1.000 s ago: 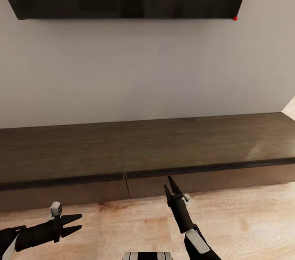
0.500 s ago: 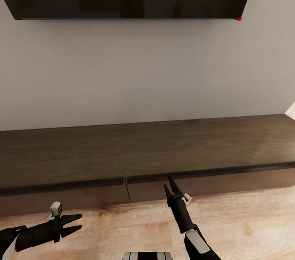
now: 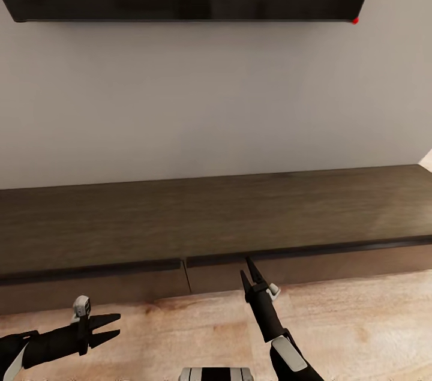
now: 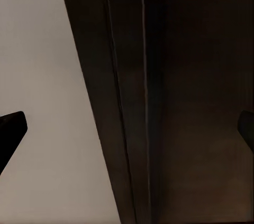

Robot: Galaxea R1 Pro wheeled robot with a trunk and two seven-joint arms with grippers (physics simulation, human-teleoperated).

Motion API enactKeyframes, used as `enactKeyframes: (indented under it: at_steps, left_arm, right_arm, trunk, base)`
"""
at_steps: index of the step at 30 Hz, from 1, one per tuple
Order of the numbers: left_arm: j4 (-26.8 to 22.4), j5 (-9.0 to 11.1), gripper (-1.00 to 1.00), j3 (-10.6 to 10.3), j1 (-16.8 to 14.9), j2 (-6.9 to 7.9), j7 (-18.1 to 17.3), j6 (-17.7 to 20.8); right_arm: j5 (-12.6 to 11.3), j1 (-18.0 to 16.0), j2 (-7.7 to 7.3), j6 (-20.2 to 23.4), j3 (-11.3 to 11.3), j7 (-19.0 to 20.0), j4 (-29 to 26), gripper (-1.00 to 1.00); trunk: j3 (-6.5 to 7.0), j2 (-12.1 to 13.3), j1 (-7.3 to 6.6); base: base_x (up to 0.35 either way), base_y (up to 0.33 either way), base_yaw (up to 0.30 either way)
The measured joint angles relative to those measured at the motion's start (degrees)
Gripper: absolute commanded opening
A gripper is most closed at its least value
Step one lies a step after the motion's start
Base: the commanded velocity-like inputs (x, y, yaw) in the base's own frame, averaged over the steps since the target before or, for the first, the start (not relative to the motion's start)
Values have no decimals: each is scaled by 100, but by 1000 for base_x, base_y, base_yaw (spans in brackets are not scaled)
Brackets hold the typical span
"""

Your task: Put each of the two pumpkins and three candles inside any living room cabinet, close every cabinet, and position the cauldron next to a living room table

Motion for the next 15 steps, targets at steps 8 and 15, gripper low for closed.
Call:
enactKeyframes:
  at_steps: [8, 15]
  left_arm:
    - [5, 6, 100, -1, 0, 0, 0, 0]
    - [2, 3, 100, 1, 0, 0, 0, -3]
  right_arm:
    - [0, 0, 0, 0, 0, 0, 0, 100]
    - [0, 0, 0, 0, 0, 0, 0, 100]
  trunk:
    - [-112, -7, 13]
    - [-112, -7, 13]
  base:
    - [0, 0, 0]
    - [0, 0, 0]
